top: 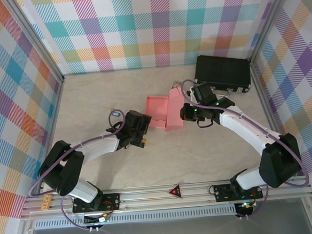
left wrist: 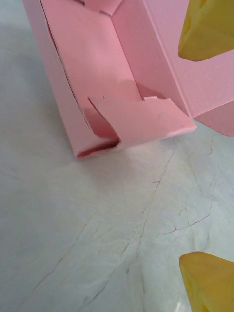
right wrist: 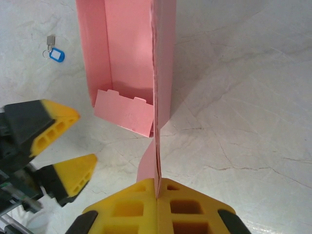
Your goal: Fold the paper box
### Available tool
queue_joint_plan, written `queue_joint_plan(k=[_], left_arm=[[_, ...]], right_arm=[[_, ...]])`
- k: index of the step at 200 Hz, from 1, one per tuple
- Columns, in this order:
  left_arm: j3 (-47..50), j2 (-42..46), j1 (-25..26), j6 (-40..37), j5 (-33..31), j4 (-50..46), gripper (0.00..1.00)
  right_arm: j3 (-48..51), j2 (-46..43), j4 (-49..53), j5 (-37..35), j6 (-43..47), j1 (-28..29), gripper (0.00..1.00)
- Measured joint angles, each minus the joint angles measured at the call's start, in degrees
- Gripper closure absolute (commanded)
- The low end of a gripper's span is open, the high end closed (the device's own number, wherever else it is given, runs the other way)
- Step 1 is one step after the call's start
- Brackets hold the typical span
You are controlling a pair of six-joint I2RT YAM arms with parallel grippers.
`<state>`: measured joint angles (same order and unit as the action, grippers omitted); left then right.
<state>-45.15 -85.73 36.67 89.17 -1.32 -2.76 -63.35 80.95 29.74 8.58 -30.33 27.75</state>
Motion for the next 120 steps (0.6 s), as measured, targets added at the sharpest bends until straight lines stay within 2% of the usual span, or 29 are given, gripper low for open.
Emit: queue_joint_plan(k=[37,57,88,120], left_arm=[[-6.51,2.14,-0.5,-16.44,-11.72,-10.91,0.0],[-9.27,2.14,-1.88,-28.68,-14.03,-13.0,0.0],[-12.46,1.22,-6.54,-47.36,-11.17,-12.94,0.0],[-15.45,-4.15,-12.13,-57.81,-2.54,-11.85,0.1]], right_arm=[[-2.56,2.4,2.03,-0.24,1.29,0.0,0.97],[-4.66,3.63,3.41,-0.22,2.16,-0.07,0.97],[-7.85,5.64,5.22,-0.2,2.93,-0.07,0.96],[-10.1,7.15,6.84,-0.2,3.65,-0.11,0.96]])
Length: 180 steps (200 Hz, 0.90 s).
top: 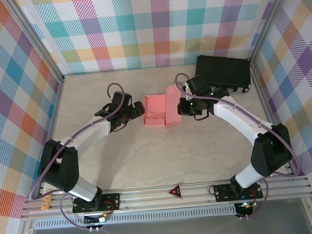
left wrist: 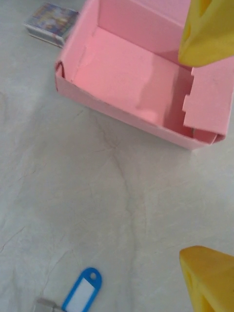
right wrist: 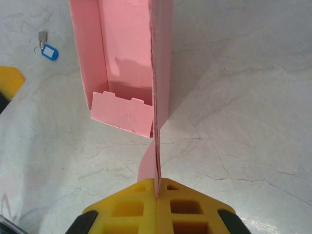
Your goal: Fold the paper box
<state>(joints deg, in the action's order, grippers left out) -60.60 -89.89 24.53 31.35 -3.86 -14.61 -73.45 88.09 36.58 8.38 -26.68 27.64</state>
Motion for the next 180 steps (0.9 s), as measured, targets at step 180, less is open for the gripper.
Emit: queue_joint_plan(k=[180], left_arm=[[-7.89,-14.97,-2.67,-9.31,18.45,1.33,0.48]], right_arm=[[-10.45,8.5,5.99,0.24,3.17,-0.31,0.9]])
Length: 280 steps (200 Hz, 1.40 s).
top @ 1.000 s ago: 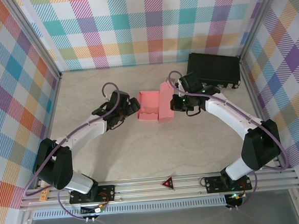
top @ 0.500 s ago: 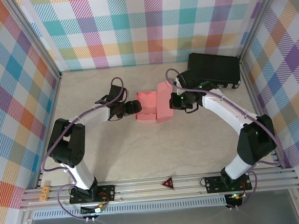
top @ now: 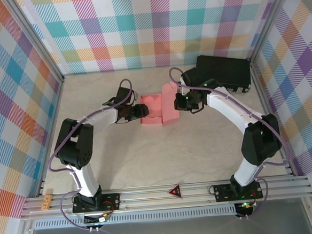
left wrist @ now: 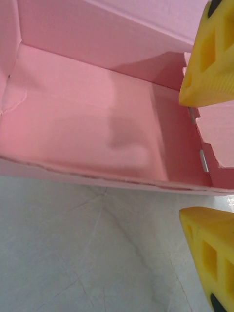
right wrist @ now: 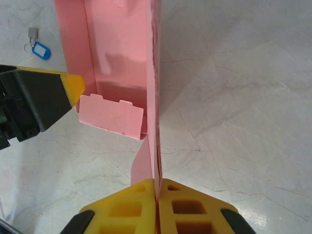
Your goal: Fold the paper box
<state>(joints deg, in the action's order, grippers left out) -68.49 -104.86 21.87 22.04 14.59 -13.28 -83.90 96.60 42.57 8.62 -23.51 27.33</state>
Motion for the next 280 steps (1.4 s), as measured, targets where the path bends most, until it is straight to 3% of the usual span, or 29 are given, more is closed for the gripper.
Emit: queue_joint_plan(k=[71,148,197,222,249,280], left_arm=[[0.04,-1.31,0.0,1.84,2.25,1.64,0.55],[6.67,-1.2,1.22,7.52,4.52,6.12,0.56],[10.23,3.76,3.74,10.58,5.16,7.74,0.55],[10.43,5.62,5.14,12.04,5.49,9.22,0.48],[12.13,8.17,6.21,13.55,5.22,9.79,0.4],[12.35,10.91,6.23,12.87,1.14,6.64,0.34]], right_arm=[[-4.52,3.85,1.95,-0.04,1.31,0.0,0.76],[-11.37,9.11,4.48,-1.31,3.63,0.0,0.71],[-14.67,11.65,6.27,-1.57,6.88,0.0,0.64],[-16.79,12.59,7.67,-1.99,8.98,0.0,0.59],[-18.47,12.74,8.44,-3.89,11.04,0.0,0.47],[-18.71,12.74,8.55,-6.56,12.31,0.0,0.41]])
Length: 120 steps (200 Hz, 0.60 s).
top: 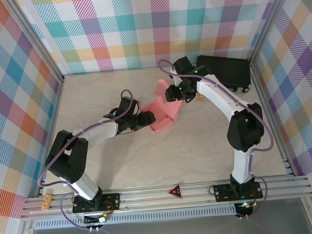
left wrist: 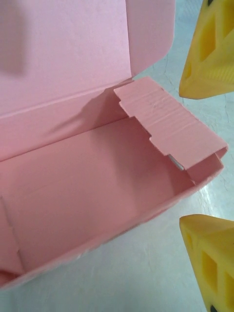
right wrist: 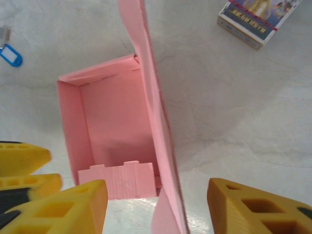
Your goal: Fold the paper box
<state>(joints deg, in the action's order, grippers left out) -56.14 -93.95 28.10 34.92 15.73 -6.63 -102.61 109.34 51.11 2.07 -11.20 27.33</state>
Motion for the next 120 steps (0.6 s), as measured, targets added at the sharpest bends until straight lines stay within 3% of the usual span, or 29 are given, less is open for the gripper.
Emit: queue_joint_plan(k=[25,54,104,120], left_arm=[[-2.12,0.76,-0.2,-2.19,-4.28,-4.92,0.34],[-9.11,0.22,-2.58,-6.32,-8.04,-11.56,0.44],[-27.56,-11.82,-9.31,-12.76,-12.66,-15.02,0.79],[-32.57,-18.25,-10.19,-13.92,-13.44,-15.96,0.83]], right_arm=[[0.0,-0.46,-0.02,-2.32,0.37,0.0,0.4],[0.85,-4.24,-0.87,-4.92,0.37,0.0,0.39],[8.81,-16.68,-3.72,-6.38,-0.44,0.0,0.39],[14.84,-21.42,-5.77,-6.32,-1.62,0.0,0.39]])
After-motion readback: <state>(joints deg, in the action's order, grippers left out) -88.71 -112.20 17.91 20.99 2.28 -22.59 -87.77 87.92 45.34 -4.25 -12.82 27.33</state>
